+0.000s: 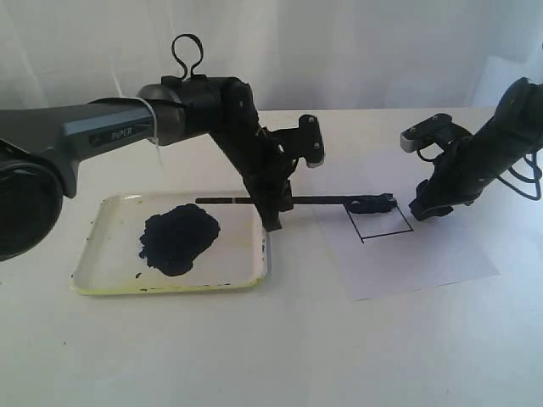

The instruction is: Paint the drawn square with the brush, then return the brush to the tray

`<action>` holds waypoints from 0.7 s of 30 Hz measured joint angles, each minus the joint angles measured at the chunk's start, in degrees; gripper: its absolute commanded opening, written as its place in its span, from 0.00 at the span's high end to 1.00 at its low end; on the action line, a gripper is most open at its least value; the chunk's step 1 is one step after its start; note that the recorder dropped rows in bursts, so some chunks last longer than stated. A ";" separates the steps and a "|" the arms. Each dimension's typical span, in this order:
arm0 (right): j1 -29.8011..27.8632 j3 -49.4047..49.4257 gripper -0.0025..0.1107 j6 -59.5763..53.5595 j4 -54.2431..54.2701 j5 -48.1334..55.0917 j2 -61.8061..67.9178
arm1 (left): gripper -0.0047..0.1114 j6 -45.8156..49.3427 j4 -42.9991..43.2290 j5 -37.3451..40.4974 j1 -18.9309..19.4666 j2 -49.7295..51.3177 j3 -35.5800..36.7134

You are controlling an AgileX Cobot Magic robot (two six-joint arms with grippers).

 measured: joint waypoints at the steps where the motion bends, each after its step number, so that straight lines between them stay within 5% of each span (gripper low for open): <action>1: 0.00 0.00 0.56 0.00 0.00 0.00 0.00 | 0.96 0.00 -0.11 -0.23 0.00 0.00 0.00; 21: 0.00 0.00 0.56 0.00 0.00 0.00 0.00 | 0.96 0.43 -0.12 -1.22 -0.37 0.54 0.00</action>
